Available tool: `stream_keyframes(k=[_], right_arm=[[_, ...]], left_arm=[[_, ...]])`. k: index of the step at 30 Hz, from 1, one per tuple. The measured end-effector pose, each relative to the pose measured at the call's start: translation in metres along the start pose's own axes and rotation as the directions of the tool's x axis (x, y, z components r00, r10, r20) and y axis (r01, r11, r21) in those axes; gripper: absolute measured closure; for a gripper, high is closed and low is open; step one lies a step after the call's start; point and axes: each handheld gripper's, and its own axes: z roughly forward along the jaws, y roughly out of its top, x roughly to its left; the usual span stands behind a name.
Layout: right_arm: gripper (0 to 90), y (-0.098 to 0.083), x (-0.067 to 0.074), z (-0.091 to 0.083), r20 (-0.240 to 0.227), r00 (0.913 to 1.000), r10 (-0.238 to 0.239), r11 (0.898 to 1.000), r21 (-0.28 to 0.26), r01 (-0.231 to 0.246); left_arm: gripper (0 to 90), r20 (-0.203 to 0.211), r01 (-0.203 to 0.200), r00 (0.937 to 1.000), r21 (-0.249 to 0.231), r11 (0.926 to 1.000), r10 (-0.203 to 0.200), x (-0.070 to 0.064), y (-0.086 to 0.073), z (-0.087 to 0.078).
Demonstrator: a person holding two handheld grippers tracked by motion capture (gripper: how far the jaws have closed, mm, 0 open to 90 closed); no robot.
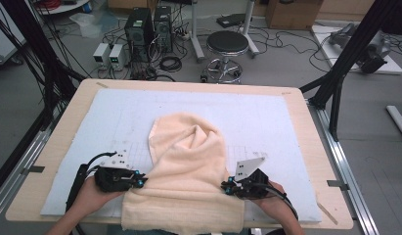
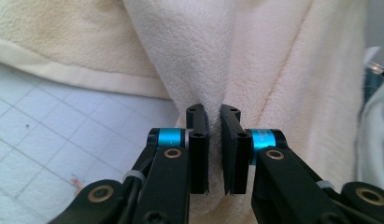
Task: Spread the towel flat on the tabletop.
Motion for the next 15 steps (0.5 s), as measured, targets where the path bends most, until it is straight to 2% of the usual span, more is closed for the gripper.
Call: stream_keyframes(k=[1, 2, 3, 5, 6, 7, 8, 9, 10, 11, 12, 13, 14, 15], right_arm=[[80.8, 0.000, 0.000, 0.000, 0.000, 1.0000, 0.000, 1.000, 0.000, 0.000], [74.1, 0.003, -0.001, -0.005, 0.010, 0.9999, 0.009, 1.000, -0.015, -0.009], [74.1, 0.003, -0.001, -0.005, 0.010, 0.9999, 0.009, 1.000, -0.015, -0.009], [69.2, 0.007, -0.008, -0.009, 0.049, 0.9988, 0.010, 0.999, -0.031, -0.008], [67.1, 0.010, -0.018, -0.013, 0.101, 0.9945, 0.027, 0.999, -0.044, -0.022], [67.1, 0.010, -0.018, -0.013, 0.101, 0.9945, 0.027, 0.999, -0.044, -0.022], [65.6, 0.013, -0.032, -0.013, 0.138, 0.9894, 0.047, 0.998, -0.047, -0.041], [65.6, 0.013, -0.032, -0.013, 0.138, 0.9894, 0.047, 0.998, -0.047, -0.041], [63.6, 0.013, -0.046, -0.010, 0.146, 0.9854, 0.088, 0.995, -0.067, -0.079], [63.6, 0.013, -0.046, -0.010, 0.146, 0.9854, 0.088, 0.995, -0.067, -0.079], [63.3, 0.013, -0.051, -0.008, 0.147, 0.9837, 0.104, 0.993, -0.065, -0.095], [62.3, 0.012, -0.058, -0.005, 0.157, 0.9812, 0.112, 0.993, -0.062, -0.103], [62.2, 0.010, -0.066, 0.001, 0.153, 0.9799, 0.128, 0.991, -0.067, -0.119], [62.2, 0.010, -0.066, 0.001, 0.153, 0.9799, 0.128, 0.991, -0.067, -0.119]], left_arm=[[82.0, 0.007, -0.002, 1.0000, -0.005, 1.0000, 0.002, -0.002, 0.000, -0.003], [76.5, 0.009, -0.005, 0.9999, -0.013, 0.9999, 0.005, -0.002, 0.001, -0.004], [76.5, 0.002, -0.008, 1.0000, -0.021, 0.9997, 0.008, -0.002, 0.003, -0.006], [70.8, -0.005, -0.003, 1.0000, -0.039, 0.9992, 0.003, 0.003, 0.008, -0.008], [63.8, -0.020, 0.002, 0.9998, -0.062, 0.9981, -0.003, 0.007, 0.012, -0.008], [63.8, -0.028, 0.013, 0.9995, -0.086, 0.9962, -0.015, 0.011, 0.016, -0.007], [61.5, -0.027, 0.021, 0.9993, -0.108, 0.9939, -0.024, 0.015, 0.021, -0.006], [61.5, -0.028, 0.026, 0.9992, -0.127, 0.9916, -0.029, 0.018, 0.024, -0.005], [55.1, -0.056, 0.028, 0.9977, -0.168, 0.9854, -0.038, 0.025, 0.033, 0.000], [51.8, -0.056, 0.028, 0.9977, -0.168, 0.9854, -0.038, 0.025, 0.033, 0.000], [51.8, -0.071, 0.029, 0.9966, -0.181, 0.9830, -0.042, 0.030, 0.038, 0.006], [47.8, -0.081, 0.035, 0.9955, -0.182, 0.9827, -0.050, 0.033, 0.042, 0.012], [44.3, -0.086, 0.041, 0.9947, -0.173, 0.9841, -0.056, 0.036, 0.045, 0.018], [44.3, -0.084, 0.040, 0.9950, -0.165, 0.9855, -0.055, 0.038, 0.047, 0.022]])
